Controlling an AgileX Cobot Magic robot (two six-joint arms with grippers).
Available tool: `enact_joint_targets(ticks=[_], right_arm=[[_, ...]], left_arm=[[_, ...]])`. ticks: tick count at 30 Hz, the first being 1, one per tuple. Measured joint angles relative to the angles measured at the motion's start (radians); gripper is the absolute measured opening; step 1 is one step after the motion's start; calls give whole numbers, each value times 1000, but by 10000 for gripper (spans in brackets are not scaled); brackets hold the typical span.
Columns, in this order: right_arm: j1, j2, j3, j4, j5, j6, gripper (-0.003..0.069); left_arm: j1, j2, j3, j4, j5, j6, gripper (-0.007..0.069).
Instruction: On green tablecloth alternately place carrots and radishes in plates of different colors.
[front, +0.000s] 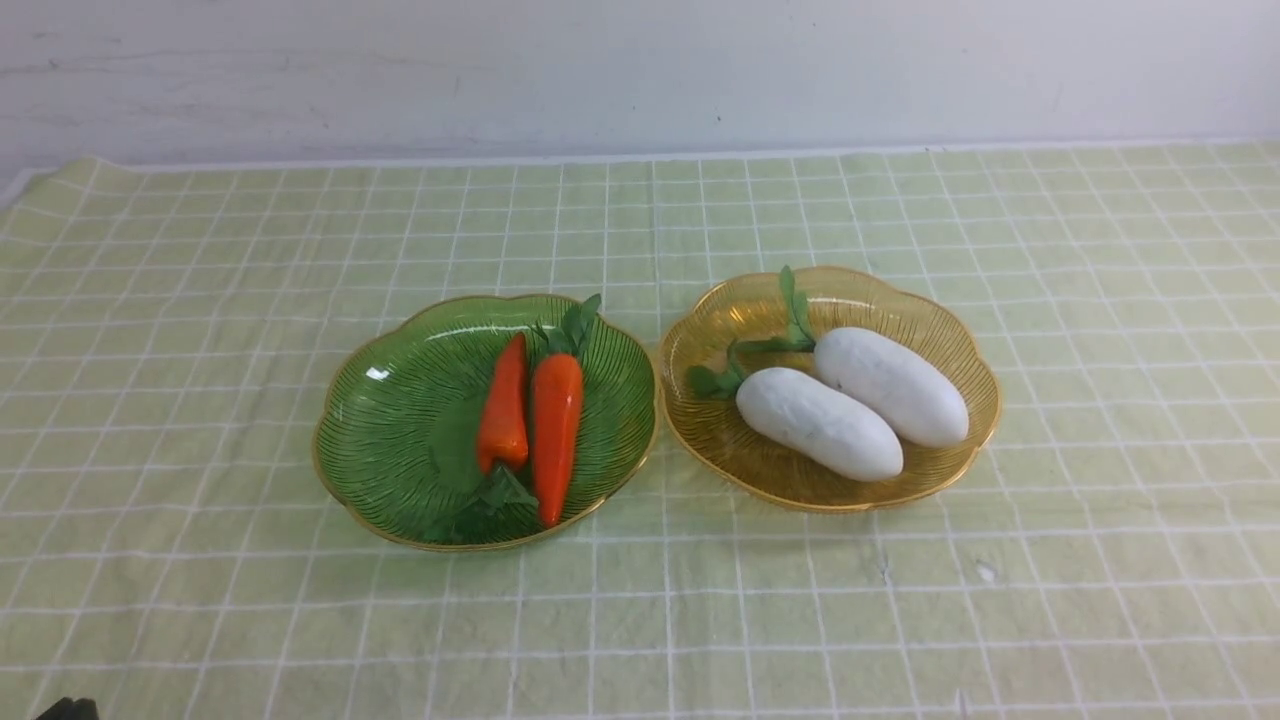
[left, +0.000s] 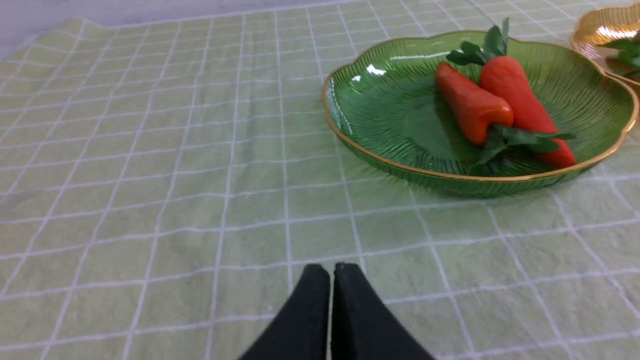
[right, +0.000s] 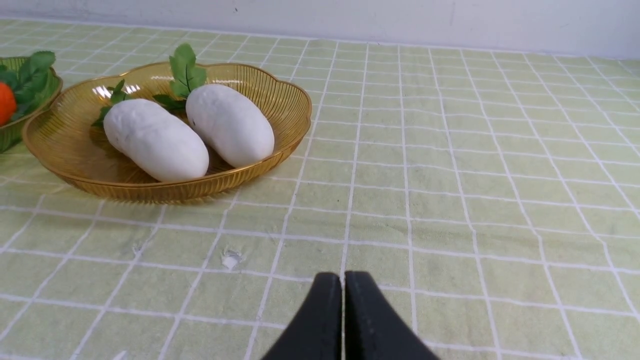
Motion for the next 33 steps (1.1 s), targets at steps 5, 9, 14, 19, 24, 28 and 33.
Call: enact_joint_targets(ticks=[5,9,14,19,24,28,33], right_arm=[[0,0,0,0,-1,0,3],[0,0,0,0,-1,0,3],[0,0,0,0,-1,0,3],[0,0,0,0,-1,0,3],[0,0,0,0,-1,0,3],[0,0,0,0,-1,0,3],[0,0,0,0,-1,0,3]], left_arm=[[0,-3,6,2,19,-17,-8],[-13,-3,7,12,42,-17,-8],[-52,-3,7,17,44,-17,-8],[-55,-3,7,19,44,-18,-8],[-55,-3,7,19,45,-18,-8],[-55,-3,7,20,45,-18,-8],[-55,-3,7,20,45,-18,-8]])
